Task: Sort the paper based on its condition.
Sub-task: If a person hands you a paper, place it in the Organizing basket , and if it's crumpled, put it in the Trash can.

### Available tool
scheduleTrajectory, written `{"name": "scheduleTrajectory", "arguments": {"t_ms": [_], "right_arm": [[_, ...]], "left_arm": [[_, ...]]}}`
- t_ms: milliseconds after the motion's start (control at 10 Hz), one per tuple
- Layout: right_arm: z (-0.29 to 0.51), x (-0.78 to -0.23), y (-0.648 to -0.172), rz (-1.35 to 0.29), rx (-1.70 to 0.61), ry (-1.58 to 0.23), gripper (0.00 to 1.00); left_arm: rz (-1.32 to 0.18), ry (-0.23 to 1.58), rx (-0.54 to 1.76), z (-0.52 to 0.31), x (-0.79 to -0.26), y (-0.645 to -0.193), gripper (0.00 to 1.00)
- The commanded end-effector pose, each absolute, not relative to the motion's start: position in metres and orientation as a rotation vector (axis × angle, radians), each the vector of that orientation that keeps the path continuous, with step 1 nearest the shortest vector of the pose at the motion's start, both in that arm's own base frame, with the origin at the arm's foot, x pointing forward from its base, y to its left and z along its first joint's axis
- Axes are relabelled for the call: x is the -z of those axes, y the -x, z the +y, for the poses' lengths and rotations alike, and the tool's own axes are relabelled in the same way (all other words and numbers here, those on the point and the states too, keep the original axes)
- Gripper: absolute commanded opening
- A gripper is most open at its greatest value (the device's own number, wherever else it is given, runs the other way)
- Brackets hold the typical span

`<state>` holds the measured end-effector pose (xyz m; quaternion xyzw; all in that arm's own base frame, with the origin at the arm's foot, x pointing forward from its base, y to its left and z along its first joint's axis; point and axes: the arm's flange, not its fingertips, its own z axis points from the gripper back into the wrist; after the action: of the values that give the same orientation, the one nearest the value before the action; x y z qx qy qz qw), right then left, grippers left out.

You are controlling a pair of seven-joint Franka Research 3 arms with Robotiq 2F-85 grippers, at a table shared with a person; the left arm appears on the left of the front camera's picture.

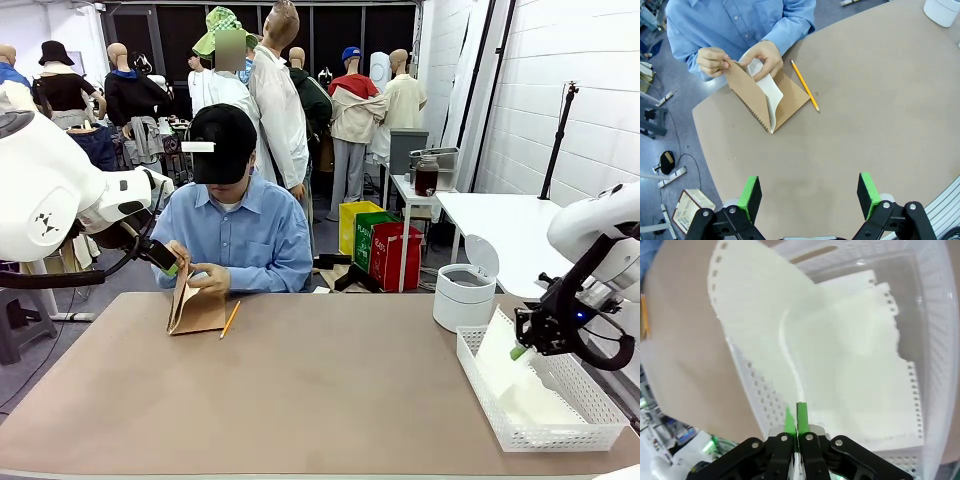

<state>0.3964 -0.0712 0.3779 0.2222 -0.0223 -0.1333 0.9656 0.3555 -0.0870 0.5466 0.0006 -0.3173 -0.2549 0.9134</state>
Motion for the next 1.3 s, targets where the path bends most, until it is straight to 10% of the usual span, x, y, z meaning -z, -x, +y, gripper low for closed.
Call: {"name": "scheduleTrajectory", "arguments": {"t_ms": [0,300,800,1200], "right_arm": [[-0.069,-0.386,-0.390,-0.029,0.277,-0.330,0.00],[-0.064,-0.383,-0.389,0.004,0.297,-0.298,0.05],[-0.070,-0.396,-0.385,-0.002,0.379,-0.246,1.00],[-0.075,-0.432,-0.383,-0.092,0.415,-0.218,1.00]], "left_arm": [[-0.654,0.001,0.523,-0.086,-0.547,-0.356,1.00],[-0.654,0.001,0.523,-0.086,-0.547,-0.356,1.00],[-0.654,0.001,0.523,-0.086,-0.547,-0.356,1.00],[-0.654,0.001,0.523,-0.086,-0.547,-0.356,1.00]]}}
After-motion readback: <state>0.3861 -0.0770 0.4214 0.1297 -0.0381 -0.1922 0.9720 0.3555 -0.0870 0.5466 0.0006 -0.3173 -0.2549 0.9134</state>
